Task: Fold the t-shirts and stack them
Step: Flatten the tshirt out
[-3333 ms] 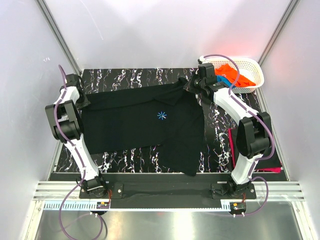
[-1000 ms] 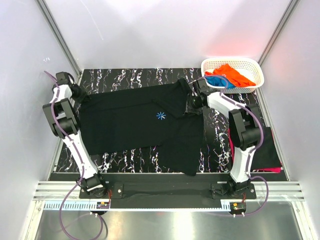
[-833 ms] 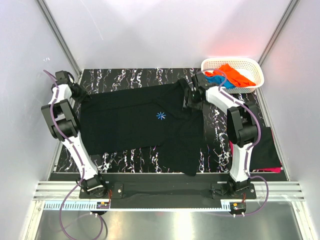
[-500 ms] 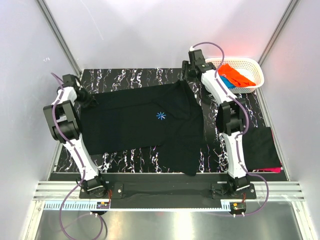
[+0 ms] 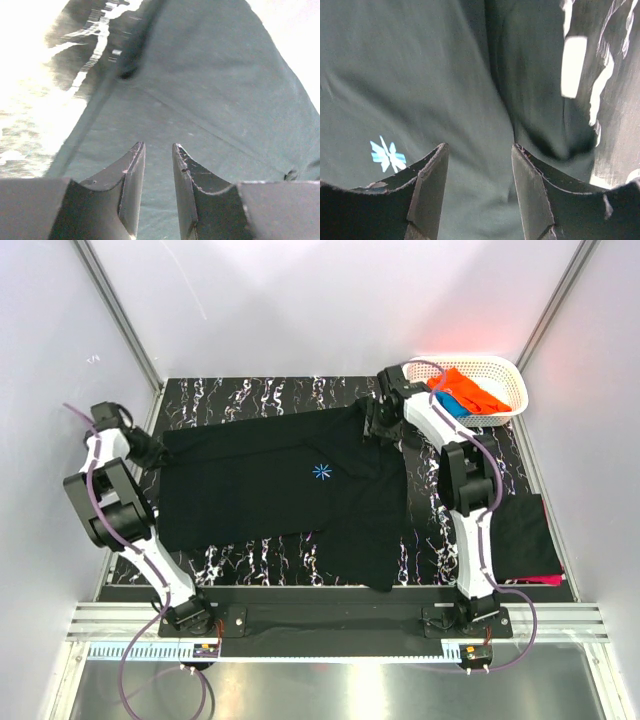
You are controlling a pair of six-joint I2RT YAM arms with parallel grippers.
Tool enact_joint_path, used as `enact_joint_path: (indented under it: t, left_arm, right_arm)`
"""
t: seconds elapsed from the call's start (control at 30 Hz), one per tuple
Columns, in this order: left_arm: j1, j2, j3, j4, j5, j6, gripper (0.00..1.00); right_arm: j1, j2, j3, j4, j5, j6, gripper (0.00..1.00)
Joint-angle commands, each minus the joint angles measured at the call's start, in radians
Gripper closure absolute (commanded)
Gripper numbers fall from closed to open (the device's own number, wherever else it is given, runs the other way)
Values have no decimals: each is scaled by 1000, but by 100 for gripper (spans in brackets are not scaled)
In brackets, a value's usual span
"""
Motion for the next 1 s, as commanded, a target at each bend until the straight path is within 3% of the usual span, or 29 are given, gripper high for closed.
enact_joint_path:
  t: [0.0,0.13,0.37,0.7,0.97]
  left_arm:
    - [10,-12,-39,22,67,19,66]
    - [24,-9,-86,73,73,19,63]
    - [50,59,-59,156,107,-42,62]
    - [78,39,-87,170,75,-63,57]
    - [87,128,41,182,55,-118,65]
  right_arm:
    - [1,-193,-143,35,-93,-2,39]
    - [1,-259,-290,100,-134,-35,39]
    - [3,-276,-319,140,-243,1,39]
    - [0,-302,-362,145,-243,2,38]
    - [-2,-285,-355,145,-238,1,38]
